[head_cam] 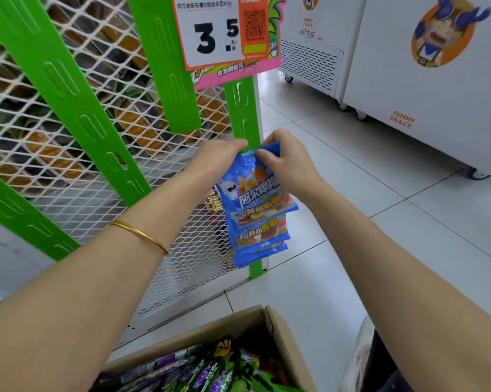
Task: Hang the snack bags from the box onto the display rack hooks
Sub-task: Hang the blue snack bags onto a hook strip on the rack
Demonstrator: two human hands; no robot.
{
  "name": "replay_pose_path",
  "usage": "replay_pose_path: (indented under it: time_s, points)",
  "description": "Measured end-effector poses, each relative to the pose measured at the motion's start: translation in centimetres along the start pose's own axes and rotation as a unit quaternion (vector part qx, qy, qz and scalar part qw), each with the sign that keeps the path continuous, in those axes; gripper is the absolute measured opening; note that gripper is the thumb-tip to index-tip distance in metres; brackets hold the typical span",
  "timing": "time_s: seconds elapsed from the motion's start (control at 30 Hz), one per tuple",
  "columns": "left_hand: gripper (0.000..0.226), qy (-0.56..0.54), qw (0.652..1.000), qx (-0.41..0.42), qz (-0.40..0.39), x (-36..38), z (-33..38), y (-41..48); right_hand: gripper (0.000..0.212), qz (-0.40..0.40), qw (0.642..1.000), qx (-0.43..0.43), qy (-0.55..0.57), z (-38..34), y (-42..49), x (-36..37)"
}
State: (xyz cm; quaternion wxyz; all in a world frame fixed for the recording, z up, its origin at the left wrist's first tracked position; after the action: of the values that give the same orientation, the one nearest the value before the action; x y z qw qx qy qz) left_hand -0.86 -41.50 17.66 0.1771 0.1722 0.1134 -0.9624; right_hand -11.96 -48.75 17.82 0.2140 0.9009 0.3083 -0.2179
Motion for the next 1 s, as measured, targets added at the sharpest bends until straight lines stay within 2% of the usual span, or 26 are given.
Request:
replay_pose_path:
  time_s: [0.23, 0.37, 0.57, 0.73, 0.87, 0.9, 1.0]
  points:
    - [0.026, 0.035, 0.999, 0.003, -0.002, -0.1, 0.0, 0.0, 0.011, -0.002, 1.000, 0.021, 0.020, 1.5, -0.2, 0.8]
    - [0.032, 0.086, 0.996, 0.036, -0.010, 0.1, -0.3, 0.0, 0.010, -0.024, 0.998, 0.043, 0.032, 2.8, -0.4, 1.3]
    - [0.023, 0.121, 0.990, 0.069, 0.013, -0.1, -0.1, 0.3, 0.009, -0.023, 0.998, 0.049, 0.028, 3.5, -0.2, 1.5]
    - [0.036, 0.178, 0.980, 0.082, 0.034, -0.1, -0.1, 0.4, 0.010, 0.002, 0.998, 0.060, 0.008, 4.1, -0.1, 1.3]
    - [0.015, 0.214, 0.970, 0.102, 0.062, -0.2, -0.4, -1.2, 0.013, 0.013, 0.997, 0.076, -0.015, 4.8, -0.9, 0.6]
    - [0.023, 0.217, 0.968, 0.100, 0.072, -0.4, -0.7, -2.0, 0.013, 0.020, 0.996, 0.083, -0.011, 5.1, -1.4, 0.3]
    - [0.042, 0.255, 0.952, 0.132, 0.104, -1.1, -1.5, -4.7, 0.032, 0.063, 0.990, 0.124, -0.014, 5.6, -3.8, -0.6]
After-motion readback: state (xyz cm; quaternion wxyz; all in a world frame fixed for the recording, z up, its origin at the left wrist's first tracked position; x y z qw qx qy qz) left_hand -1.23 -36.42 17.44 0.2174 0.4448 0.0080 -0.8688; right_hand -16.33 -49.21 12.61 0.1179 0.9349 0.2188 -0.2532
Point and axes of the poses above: each hand's wrist, its own y-axis towards the middle knuckle, its own x-axis out of the palm, z = x × y, the point moved 8 cm from there along y, towards the middle knuckle, and after that the axes turned 11 degrees about -z, right-handed, at the moved point
